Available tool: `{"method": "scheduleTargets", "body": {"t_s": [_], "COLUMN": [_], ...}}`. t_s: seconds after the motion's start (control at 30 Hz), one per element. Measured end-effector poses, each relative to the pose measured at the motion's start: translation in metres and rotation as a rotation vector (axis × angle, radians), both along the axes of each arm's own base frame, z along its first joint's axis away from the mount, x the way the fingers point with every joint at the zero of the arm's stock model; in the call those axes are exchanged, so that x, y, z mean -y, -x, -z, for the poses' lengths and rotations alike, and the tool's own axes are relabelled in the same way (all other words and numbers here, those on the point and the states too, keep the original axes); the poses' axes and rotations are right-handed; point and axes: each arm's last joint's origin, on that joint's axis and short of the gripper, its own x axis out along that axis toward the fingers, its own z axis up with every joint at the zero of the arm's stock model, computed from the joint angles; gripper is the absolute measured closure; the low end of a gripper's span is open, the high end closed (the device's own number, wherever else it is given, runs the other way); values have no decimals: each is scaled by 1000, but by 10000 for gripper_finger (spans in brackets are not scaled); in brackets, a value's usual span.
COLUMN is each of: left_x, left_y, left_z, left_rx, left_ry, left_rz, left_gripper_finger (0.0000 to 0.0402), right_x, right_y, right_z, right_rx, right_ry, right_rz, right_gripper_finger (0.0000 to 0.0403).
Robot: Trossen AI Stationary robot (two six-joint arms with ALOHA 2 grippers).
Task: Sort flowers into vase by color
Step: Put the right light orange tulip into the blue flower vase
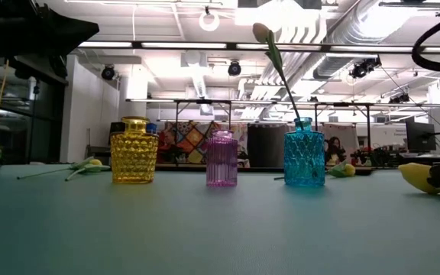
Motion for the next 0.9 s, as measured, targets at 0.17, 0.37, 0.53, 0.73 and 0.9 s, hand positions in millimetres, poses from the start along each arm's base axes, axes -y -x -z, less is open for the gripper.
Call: {"method": "scheduleTargets", "body": {"t_s": [0.17,0.37,0.53,0.73,0.9], "left_x": [0,0,0,0,0], "left_y": [0,0,0,0,0], "left_z": [0,0,0,0,0], "left_rx": [0,0,0,0,0], "left_ry": [0,0,0,0,0], "left_rz": [0,0,0,0,0], "left_gripper_finger": [401,401,401,401,401], "right_x": [-4,-1,1,4,7], "right_y": [-8,-4,-1,2,6], "right_z": [0,6,17,25,29], "right_rx": [62,31,35,36,23], "right_ry": [-58,-22,-44,-28,-24], "right_rz": [30,114,148,178,166], "right_gripper_finger": [252,225,209,215,277]}}
